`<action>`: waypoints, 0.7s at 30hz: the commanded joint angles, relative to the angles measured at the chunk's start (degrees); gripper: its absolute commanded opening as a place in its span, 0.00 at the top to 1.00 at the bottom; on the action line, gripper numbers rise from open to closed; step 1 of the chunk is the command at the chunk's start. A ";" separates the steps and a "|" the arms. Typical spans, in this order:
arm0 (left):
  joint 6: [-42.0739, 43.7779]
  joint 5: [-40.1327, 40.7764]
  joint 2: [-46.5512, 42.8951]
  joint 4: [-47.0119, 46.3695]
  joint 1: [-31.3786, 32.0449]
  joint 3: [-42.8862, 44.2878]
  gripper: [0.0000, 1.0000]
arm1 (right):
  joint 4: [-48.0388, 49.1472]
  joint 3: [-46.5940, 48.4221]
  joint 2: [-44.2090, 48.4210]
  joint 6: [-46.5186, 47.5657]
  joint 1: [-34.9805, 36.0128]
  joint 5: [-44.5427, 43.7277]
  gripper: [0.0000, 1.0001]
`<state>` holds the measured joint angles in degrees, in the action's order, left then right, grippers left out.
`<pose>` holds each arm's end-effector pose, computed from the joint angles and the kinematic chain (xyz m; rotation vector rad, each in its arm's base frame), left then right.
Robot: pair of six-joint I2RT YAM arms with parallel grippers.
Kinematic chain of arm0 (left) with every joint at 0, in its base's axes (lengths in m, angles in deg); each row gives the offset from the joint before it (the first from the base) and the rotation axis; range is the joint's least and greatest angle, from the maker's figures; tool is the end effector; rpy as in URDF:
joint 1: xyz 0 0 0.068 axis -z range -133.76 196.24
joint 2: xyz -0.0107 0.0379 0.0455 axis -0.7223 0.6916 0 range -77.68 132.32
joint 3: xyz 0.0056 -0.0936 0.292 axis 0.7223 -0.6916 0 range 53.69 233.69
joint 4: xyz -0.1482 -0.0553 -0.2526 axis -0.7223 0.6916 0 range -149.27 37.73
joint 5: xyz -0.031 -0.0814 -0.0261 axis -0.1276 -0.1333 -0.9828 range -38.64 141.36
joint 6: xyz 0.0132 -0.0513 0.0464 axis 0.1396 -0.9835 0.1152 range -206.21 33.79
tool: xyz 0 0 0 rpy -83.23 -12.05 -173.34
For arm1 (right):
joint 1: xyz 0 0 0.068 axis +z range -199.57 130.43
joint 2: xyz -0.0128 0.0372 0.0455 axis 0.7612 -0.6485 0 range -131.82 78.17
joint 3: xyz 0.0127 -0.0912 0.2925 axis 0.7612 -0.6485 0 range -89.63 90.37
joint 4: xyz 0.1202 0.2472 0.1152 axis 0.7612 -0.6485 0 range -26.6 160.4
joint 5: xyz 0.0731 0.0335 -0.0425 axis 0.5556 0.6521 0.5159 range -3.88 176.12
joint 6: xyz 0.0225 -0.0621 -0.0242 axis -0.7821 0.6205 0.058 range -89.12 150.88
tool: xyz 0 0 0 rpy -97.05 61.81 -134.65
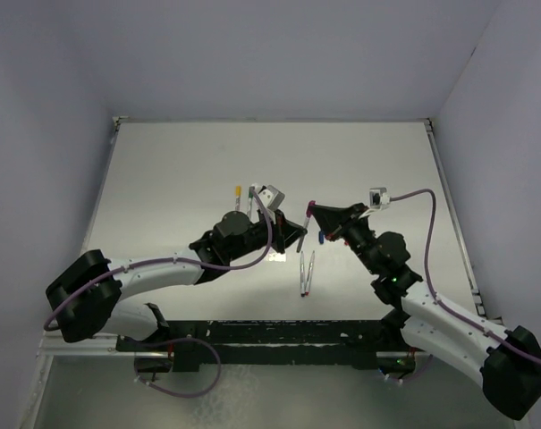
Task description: Insert the pens into the pen caps
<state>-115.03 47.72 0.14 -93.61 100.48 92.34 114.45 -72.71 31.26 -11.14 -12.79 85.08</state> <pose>0.1993 -0.2828 0.2620 0.4439 1.7314 -1.1313 0.1763 0.1304 0.2740 0.0813 1.4167 1.1439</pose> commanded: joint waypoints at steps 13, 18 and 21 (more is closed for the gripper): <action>-4.29 8.59 -1.12 4.28 -2.04 -1.21 1.00 | -18.45 9.23 7.55 4.80 3.35 -6.90 0.67; -5.63 11.50 0.97 10.60 -2.03 -4.53 1.00 | -23.83 11.54 14.78 7.43 3.32 -11.67 0.60; -4.66 14.05 3.14 16.29 -2.03 -1.91 1.00 | -30.24 13.27 16.07 7.81 3.32 -14.93 0.58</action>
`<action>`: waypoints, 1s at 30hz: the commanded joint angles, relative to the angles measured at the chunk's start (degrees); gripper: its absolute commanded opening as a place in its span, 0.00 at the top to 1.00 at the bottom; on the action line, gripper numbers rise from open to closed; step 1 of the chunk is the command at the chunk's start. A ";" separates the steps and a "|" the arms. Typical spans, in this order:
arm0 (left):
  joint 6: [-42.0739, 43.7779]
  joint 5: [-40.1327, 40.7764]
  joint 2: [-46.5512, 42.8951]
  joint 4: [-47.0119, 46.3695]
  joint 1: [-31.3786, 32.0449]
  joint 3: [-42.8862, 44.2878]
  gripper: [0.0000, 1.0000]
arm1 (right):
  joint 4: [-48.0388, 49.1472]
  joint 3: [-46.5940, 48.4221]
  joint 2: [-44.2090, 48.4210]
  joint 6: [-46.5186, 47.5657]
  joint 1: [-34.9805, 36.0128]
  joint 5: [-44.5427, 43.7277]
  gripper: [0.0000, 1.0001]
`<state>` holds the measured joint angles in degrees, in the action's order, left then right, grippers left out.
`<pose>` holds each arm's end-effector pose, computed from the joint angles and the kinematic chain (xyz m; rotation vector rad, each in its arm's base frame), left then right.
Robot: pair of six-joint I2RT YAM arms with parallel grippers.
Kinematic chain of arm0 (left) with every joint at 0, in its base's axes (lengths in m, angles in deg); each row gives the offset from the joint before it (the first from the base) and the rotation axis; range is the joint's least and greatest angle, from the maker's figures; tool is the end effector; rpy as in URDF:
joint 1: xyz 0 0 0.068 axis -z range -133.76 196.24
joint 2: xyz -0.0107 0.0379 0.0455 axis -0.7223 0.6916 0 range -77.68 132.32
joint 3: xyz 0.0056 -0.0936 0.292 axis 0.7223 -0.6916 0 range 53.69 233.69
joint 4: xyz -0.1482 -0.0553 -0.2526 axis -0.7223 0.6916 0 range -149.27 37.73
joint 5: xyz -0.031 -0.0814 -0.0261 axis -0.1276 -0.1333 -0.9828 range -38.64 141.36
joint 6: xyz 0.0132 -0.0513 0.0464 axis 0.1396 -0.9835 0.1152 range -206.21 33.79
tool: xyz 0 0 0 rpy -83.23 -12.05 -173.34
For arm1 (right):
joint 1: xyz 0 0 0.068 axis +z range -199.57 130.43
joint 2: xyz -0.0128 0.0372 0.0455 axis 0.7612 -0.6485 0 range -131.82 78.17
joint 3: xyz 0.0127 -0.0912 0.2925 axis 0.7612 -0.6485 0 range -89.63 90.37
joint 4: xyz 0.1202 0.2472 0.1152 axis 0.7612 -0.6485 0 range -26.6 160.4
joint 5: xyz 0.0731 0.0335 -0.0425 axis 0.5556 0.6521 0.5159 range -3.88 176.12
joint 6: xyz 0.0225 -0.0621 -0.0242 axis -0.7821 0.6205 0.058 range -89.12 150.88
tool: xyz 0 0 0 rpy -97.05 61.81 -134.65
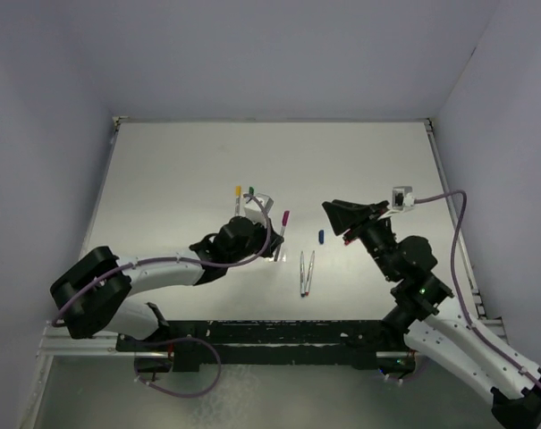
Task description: Insert the pens into the pen caps
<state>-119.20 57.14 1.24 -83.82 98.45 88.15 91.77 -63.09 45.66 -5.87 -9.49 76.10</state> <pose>0.2073 -0.2577 0.2062 0.2668 2.0050 -0.8847 0.1461 0.1097 0.3391 0.1177 1.3735 1.0228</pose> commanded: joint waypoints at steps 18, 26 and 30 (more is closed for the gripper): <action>3.14 13.83 25.98 29.14 -9.15 33.40 1.00 | -29.37 4.59 1.72 -1.08 0.05 -14.61 0.47; 3.17 12.15 31.83 32.18 -13.42 38.65 0.96 | -29.77 3.62 1.74 -1.19 0.02 -14.56 0.46; 2.92 12.61 34.22 34.20 -14.16 40.61 0.91 | -28.44 3.26 0.93 -1.38 0.01 -14.43 0.46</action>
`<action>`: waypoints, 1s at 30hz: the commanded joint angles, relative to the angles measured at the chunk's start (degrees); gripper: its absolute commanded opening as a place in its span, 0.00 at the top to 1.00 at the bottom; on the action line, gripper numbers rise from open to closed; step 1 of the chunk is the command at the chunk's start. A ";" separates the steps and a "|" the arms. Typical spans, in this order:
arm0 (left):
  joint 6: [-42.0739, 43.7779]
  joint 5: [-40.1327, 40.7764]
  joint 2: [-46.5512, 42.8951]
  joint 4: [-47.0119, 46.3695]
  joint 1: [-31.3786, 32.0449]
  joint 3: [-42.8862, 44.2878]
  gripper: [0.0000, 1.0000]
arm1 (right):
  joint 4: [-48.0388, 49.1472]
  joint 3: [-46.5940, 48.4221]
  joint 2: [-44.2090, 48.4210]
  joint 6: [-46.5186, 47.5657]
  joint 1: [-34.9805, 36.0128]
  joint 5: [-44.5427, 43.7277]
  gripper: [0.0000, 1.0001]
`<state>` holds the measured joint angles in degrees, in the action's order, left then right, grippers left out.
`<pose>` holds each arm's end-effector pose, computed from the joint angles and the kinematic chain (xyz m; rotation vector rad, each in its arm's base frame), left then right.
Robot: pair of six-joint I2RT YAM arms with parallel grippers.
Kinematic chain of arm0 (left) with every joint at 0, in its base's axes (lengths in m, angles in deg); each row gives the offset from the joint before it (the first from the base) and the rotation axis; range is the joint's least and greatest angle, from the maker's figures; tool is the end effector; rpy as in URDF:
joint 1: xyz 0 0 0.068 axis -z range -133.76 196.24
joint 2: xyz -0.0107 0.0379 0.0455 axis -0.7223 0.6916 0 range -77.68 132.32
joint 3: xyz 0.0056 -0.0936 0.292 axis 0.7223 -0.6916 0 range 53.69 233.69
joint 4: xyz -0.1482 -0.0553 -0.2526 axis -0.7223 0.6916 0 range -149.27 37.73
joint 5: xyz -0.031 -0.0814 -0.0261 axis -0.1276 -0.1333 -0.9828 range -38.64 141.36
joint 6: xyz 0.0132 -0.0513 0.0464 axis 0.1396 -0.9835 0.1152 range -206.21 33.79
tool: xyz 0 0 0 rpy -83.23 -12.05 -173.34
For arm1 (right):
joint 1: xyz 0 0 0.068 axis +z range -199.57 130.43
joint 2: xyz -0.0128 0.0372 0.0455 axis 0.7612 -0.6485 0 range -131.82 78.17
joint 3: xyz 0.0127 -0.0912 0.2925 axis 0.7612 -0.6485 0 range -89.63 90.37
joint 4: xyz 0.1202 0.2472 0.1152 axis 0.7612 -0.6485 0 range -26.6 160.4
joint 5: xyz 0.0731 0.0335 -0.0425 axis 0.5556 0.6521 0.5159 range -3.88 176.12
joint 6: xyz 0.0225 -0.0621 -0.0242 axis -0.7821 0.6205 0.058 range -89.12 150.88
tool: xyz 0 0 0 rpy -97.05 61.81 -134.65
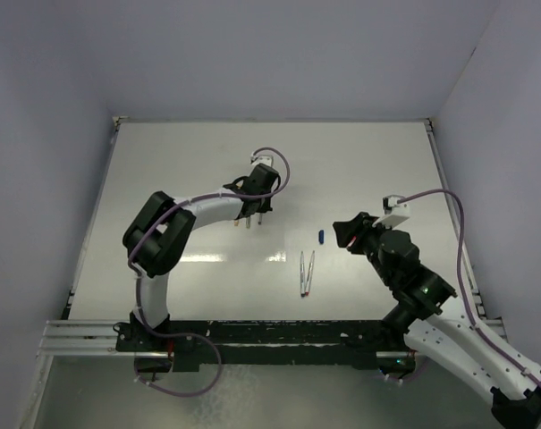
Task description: Insert the pens into the pen caps
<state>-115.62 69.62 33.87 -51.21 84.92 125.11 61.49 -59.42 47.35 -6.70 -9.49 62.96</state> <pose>0.3793 -0.2804 0.1586 0.0462 2.3647 -0.1905 0.1469 0.0940 0.3027 0.2639 1.7477 0.6460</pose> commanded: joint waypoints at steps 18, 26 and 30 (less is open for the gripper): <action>-0.85 -0.54 2.50 2.13 -1.10 5.68 0.66 | 4.90 -2.02 -1.89 -0.70 0.04 -0.75 0.46; 2.06 -4.08 -4.34 -0.04 -1.00 5.57 0.64 | 4.50 -2.07 -2.77 -1.31 0.03 -1.53 0.33; 2.35 -7.26 -8.20 -1.87 -0.76 3.97 0.62 | 5.55 -2.63 -4.38 -1.31 0.05 -2.13 0.19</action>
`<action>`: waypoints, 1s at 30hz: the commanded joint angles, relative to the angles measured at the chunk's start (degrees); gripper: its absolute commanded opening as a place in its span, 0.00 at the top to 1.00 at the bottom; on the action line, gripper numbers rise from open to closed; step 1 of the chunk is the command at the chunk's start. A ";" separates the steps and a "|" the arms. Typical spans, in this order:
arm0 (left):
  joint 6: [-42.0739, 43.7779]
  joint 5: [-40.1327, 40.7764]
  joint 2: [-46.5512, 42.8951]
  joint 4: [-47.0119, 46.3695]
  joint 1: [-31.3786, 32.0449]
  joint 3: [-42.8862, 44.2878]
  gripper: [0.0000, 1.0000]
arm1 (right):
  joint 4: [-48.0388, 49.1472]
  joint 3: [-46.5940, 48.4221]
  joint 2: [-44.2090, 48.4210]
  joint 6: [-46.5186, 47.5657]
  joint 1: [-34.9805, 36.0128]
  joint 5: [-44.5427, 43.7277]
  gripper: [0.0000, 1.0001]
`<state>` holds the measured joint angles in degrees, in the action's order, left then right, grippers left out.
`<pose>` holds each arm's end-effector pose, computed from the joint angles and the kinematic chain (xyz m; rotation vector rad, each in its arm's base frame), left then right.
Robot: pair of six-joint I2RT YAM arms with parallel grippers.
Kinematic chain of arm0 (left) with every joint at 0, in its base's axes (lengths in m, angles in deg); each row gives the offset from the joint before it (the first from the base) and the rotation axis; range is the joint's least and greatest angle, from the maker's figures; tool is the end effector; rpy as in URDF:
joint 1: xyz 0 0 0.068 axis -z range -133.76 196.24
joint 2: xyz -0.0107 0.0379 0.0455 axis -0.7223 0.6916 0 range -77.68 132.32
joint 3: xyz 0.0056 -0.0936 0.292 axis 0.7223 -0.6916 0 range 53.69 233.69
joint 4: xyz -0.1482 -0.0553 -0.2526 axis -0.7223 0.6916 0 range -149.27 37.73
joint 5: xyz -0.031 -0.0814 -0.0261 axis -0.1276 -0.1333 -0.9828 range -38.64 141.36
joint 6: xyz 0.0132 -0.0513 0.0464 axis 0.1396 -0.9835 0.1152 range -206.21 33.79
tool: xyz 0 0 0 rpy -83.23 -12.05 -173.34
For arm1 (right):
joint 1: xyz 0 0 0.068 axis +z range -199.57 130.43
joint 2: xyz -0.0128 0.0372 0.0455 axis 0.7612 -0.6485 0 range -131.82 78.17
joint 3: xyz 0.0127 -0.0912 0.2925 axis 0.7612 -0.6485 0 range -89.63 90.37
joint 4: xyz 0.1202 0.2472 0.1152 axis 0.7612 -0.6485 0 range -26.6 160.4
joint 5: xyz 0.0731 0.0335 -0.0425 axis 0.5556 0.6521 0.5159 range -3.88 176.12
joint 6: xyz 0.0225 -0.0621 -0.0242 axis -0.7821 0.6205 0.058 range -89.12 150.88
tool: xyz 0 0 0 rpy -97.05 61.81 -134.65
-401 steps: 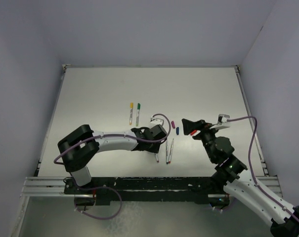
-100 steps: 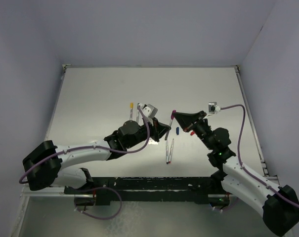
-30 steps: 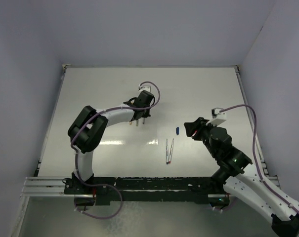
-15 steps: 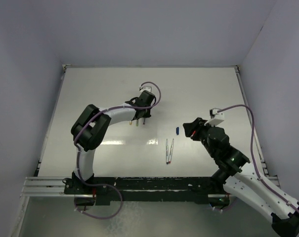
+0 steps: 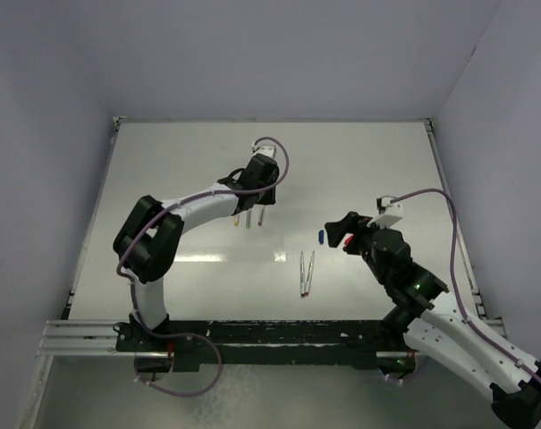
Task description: Insert the pens into the pen caps
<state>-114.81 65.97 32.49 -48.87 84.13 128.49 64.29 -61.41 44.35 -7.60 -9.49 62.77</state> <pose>0.3876 -0.2831 0.1858 0.0682 2.3519 -0.2716 0.1557 0.1011 0.2863 0.2740 1.7810 0.6314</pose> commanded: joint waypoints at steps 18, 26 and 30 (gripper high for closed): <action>-2.57 -3.27 -16.84 -4.96 18.34 -16.03 0.61 | 3.16 -1.22 -1.48 3.65 -0.13 -14.60 0.00; -4.52 0.59 -13.71 1.51 25.29 -12.28 0.58 | 0.31 -1.56 0.18 0.34 -0.17 -14.57 0.00; -5.66 1.03 -11.11 3.01 26.66 -10.57 0.56 | -0.44 -2.03 2.22 0.08 -0.12 -14.19 0.00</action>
<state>-118.26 65.05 19.31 -47.17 109.68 114.33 63.51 -62.98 44.50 -6.48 -9.52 49.76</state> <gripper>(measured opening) 0.434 0.995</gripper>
